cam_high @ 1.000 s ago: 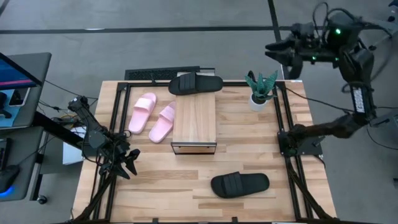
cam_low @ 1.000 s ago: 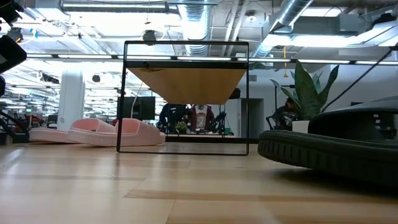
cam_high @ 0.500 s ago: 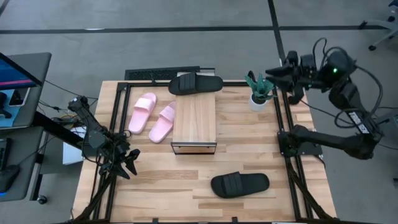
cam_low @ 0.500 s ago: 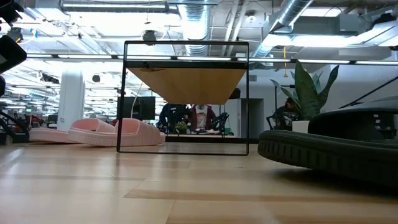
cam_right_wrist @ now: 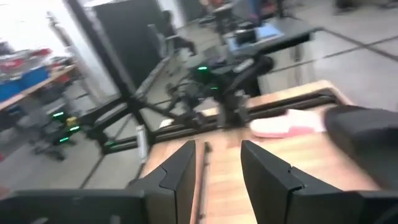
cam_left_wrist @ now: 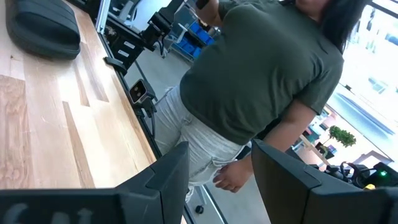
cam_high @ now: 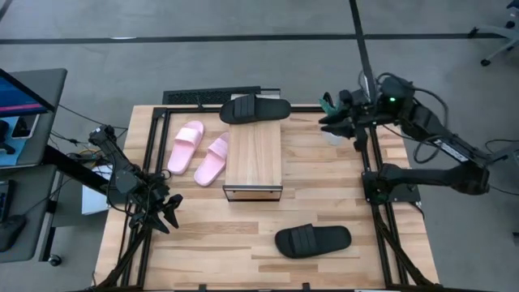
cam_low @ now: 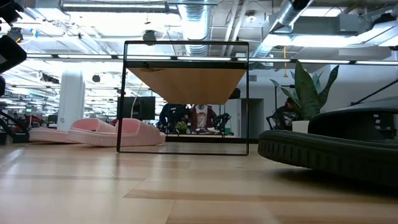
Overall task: Pick and place slides into the shelf
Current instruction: Put the black slide on the shelf
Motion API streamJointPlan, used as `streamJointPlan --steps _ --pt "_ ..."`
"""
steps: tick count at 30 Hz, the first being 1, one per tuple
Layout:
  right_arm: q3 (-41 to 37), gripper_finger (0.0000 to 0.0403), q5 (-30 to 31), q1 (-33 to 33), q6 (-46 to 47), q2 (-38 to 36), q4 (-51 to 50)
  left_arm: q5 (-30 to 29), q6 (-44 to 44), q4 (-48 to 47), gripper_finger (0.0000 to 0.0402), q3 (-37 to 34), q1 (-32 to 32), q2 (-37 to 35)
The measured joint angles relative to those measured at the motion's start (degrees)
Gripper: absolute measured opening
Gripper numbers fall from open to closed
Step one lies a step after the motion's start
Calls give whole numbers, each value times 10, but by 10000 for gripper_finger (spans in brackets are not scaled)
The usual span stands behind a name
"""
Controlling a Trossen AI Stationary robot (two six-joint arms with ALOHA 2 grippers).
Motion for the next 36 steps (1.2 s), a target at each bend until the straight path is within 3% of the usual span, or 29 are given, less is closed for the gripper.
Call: streamJointPlan --steps 3,7,16,22,36 --pt "0 119 -37 2 -15 2 2 0 0 0 162 0 0 0" --pt "0 119 -34 1 -61 -17 2 0 0 0 162 0 0 0" --pt "-4 118 21 -29 -92 -82 -26 0 0 0 162 0 0 0" --pt "-61 118 59 -45 -91 -141 -47 0 0 0 162 0 0 0" --pt "-188 118 105 -47 38 -293 -32 0 0 0 162 0 0 0"
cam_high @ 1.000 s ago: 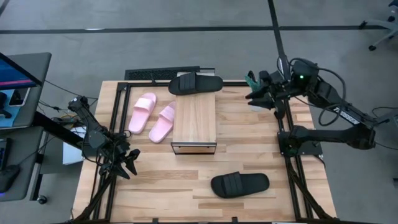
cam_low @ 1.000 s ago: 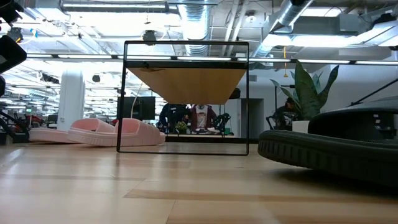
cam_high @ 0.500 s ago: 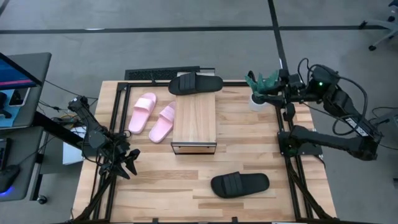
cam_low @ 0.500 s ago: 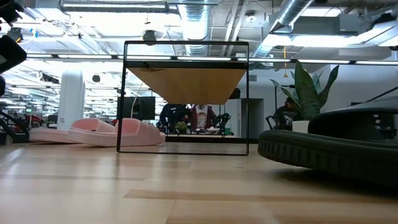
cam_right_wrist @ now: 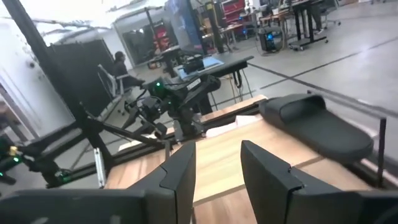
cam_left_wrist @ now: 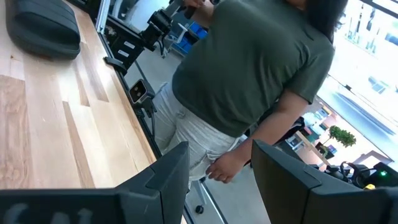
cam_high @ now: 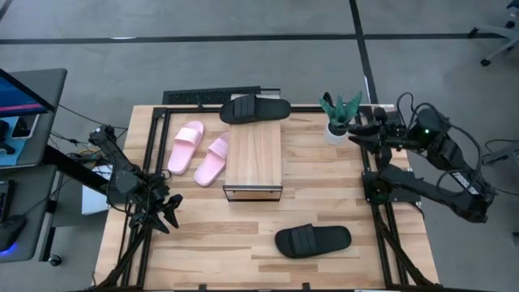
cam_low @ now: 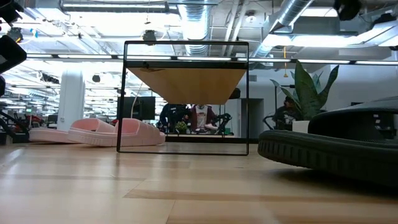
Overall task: Pick and place slides into the shelf
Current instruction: Put the black slide on the shelf
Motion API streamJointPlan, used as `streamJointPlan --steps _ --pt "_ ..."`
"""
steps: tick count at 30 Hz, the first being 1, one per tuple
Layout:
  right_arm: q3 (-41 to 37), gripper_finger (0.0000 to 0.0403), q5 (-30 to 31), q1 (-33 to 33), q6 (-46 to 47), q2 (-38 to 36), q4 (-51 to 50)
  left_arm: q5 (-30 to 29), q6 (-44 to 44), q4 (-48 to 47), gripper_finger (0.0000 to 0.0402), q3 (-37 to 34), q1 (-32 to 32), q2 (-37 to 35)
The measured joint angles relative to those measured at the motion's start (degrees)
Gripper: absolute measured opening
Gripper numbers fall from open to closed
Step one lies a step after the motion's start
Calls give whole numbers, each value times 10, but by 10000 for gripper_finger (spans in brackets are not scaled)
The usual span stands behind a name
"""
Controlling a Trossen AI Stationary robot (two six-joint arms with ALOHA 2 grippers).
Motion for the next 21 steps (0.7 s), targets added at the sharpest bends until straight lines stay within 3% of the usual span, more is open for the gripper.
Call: streamJointPlan --steps 18,21 --pt "-131 118 8 2 198 -117 3 0 0 0 162 0 0 0" --pt "-157 118 -5 17 227 -130 43 0 0 0 162 0 0 0"
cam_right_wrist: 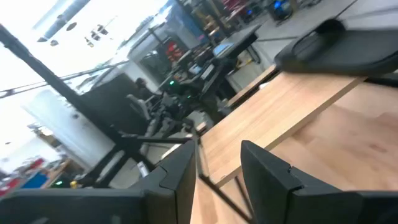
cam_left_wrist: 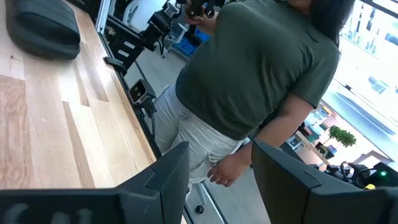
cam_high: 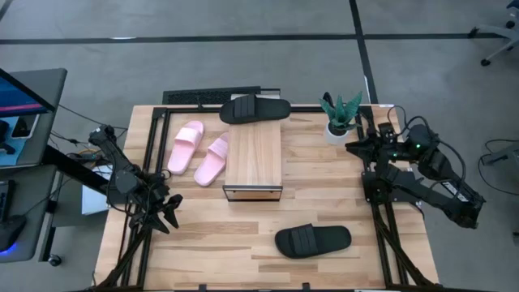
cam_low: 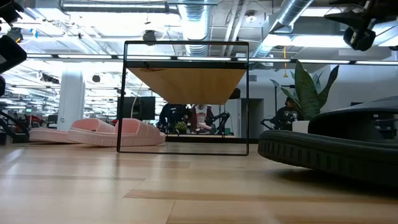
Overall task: Pick and place slides into the shelf
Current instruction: Put the black slide on the shelf
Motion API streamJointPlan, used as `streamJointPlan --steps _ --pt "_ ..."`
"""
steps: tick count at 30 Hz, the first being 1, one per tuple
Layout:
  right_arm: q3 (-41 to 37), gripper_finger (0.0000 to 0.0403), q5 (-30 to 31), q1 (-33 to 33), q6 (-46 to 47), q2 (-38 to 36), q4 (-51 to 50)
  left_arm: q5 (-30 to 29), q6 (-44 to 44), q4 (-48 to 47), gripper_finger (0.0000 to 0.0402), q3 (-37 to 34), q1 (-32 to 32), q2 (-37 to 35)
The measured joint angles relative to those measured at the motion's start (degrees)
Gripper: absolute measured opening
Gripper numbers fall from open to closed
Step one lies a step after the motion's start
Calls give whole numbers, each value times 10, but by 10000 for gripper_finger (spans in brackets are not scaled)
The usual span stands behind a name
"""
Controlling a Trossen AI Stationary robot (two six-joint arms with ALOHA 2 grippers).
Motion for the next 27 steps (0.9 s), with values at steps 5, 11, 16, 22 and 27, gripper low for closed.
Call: streamJointPlan --steps 5,11,16,22,27 --pt "-53 118 1 47 47 -3 96 0 0 0 162 0 0 0" --pt "-98 118 39 117 84 7 171 0 0 0 162 0 0 0" --pt "-98 118 82 185 99 38 181 0 0 0 162 0 0 0" --pt "-98 118 136 269 125 82 199 0 0 0 162 0 0 0" --pt "-98 118 197 335 148 110 215 0 0 0 162 0 0 0"
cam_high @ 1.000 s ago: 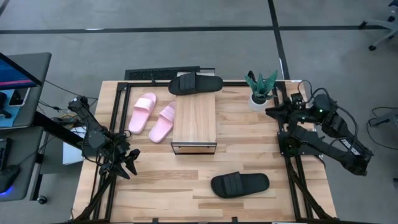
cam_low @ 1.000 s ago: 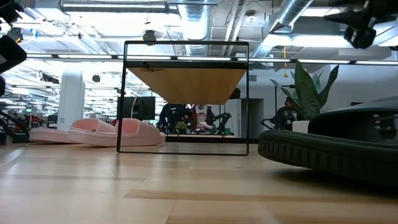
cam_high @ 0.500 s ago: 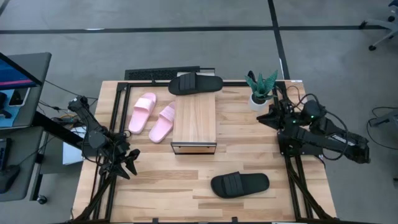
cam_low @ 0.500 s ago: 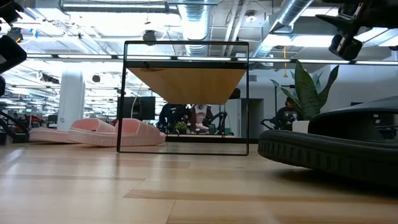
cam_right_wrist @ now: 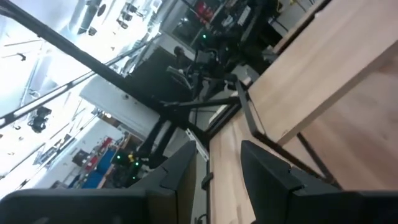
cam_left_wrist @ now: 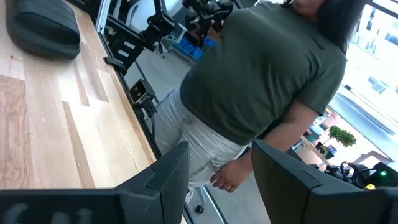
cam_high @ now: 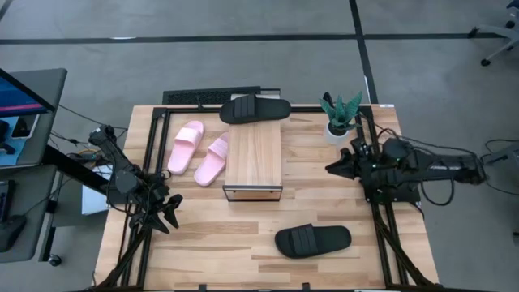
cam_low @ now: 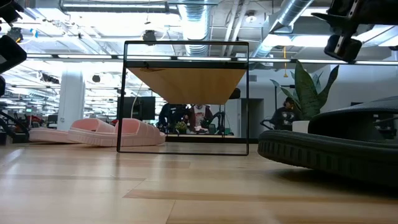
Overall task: Pick and place slides into the shelf
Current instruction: Put the black slide on the shelf
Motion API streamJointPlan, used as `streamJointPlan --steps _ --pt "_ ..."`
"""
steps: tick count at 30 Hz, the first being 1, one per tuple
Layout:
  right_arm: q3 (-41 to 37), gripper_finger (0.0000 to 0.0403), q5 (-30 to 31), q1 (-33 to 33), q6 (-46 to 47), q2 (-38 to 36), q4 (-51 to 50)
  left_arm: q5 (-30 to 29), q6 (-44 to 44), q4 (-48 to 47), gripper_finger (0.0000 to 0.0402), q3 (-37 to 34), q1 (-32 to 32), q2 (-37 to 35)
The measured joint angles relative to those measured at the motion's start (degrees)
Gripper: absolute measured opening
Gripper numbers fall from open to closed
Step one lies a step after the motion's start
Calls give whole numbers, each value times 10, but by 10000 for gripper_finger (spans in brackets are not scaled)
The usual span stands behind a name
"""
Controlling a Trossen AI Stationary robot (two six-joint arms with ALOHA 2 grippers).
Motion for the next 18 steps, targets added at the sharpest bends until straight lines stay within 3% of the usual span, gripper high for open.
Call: streamJointPlan --steps 18 --pt "0 118 295 263 129 81 30 0 0 0 162 0 0 0"
